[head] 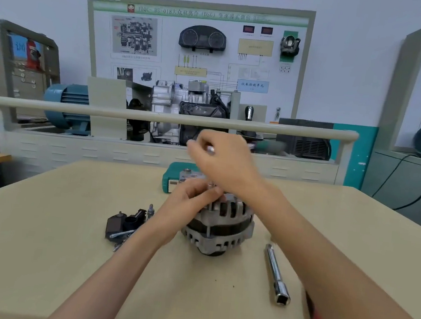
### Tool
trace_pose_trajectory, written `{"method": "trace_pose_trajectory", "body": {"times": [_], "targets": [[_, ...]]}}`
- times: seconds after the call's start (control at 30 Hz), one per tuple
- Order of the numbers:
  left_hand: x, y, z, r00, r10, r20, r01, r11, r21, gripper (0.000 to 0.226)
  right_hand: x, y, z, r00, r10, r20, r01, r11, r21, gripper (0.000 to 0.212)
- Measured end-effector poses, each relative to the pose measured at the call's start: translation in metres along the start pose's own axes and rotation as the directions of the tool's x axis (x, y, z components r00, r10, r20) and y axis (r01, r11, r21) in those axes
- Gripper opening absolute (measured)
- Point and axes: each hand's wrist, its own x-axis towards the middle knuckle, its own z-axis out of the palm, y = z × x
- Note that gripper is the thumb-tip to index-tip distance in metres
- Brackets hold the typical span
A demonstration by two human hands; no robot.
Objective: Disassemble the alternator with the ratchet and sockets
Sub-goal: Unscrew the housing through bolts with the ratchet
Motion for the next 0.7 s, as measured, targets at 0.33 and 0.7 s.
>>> {"method": "trace_pose_trajectory", "body": {"times": [0.33,0.7], "targets": [[0.001,-0.007,0.001,0.994,0.062,-0.091,-0.059,0.998,0.033,0.026,-0.03,-0.02,0.028,0.941,0.017,-0.338,-0.281,0.597,-0.752,0.028],[-0.003,0.001,0.002,0.999,0.035,0.007,-0.035,0.999,0.008,0.037,-0.001,0.011,0.006,0.947,0.318,-0.052,-0.041,0.28,0.959,0.038]]}}
